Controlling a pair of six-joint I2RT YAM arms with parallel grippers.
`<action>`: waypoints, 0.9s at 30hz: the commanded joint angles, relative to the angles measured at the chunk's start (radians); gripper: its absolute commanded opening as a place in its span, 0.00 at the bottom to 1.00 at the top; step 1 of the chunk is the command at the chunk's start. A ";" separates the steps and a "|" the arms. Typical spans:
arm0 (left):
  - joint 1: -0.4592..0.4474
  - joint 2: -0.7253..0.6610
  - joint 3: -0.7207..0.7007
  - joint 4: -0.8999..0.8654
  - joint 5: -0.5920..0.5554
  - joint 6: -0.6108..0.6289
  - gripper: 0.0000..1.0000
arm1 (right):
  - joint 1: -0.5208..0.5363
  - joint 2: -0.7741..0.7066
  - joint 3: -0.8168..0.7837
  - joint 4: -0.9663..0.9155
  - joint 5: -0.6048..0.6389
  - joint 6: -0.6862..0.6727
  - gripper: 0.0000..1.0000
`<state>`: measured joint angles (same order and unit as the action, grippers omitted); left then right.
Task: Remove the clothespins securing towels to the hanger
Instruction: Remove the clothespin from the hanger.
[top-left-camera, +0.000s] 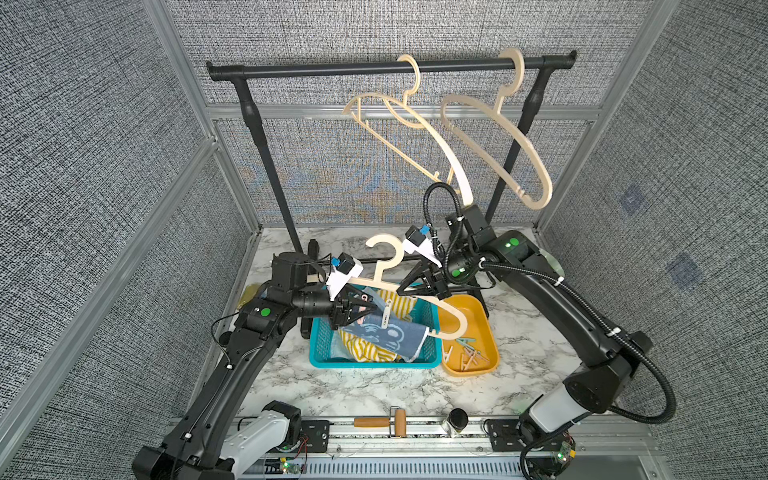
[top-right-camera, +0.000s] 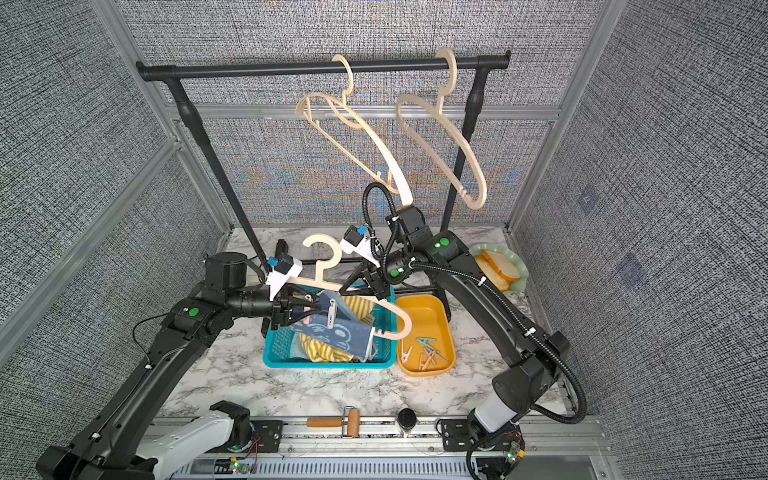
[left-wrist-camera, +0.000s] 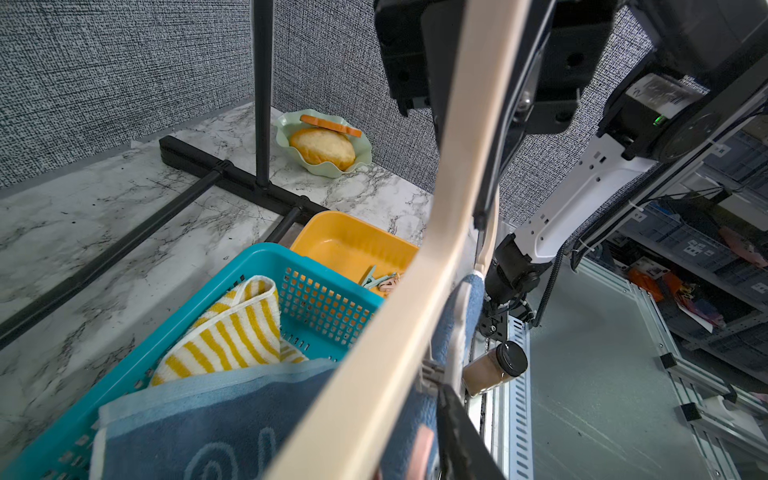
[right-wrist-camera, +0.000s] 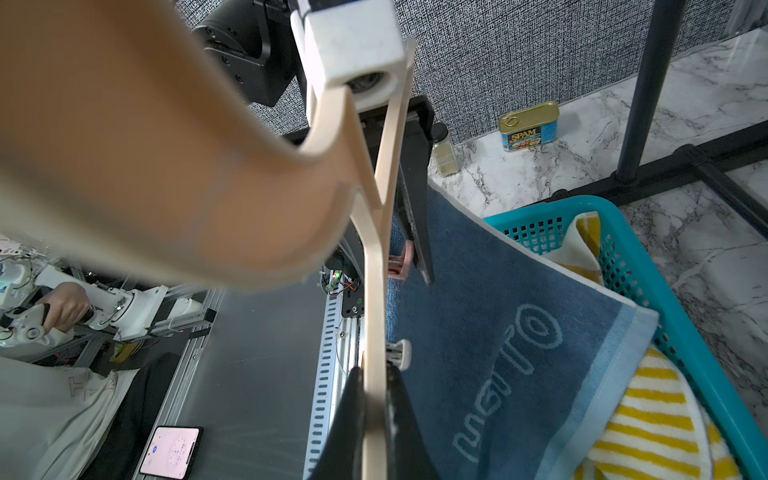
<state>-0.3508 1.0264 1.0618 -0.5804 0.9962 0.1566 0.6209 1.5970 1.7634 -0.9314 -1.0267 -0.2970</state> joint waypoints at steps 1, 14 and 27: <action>0.001 -0.007 0.000 0.027 0.030 0.009 0.30 | 0.003 0.001 0.000 -0.038 -0.024 -0.018 0.00; 0.001 -0.006 0.001 0.032 0.041 -0.009 0.00 | 0.003 0.003 -0.004 -0.021 -0.003 -0.003 0.00; 0.000 -0.020 0.014 0.123 -0.096 -0.121 0.00 | 0.003 -0.006 -0.031 0.058 0.069 0.067 0.00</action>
<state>-0.3508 1.0180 1.0618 -0.5404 0.9417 0.0643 0.6220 1.5929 1.7336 -0.8677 -0.9985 -0.2546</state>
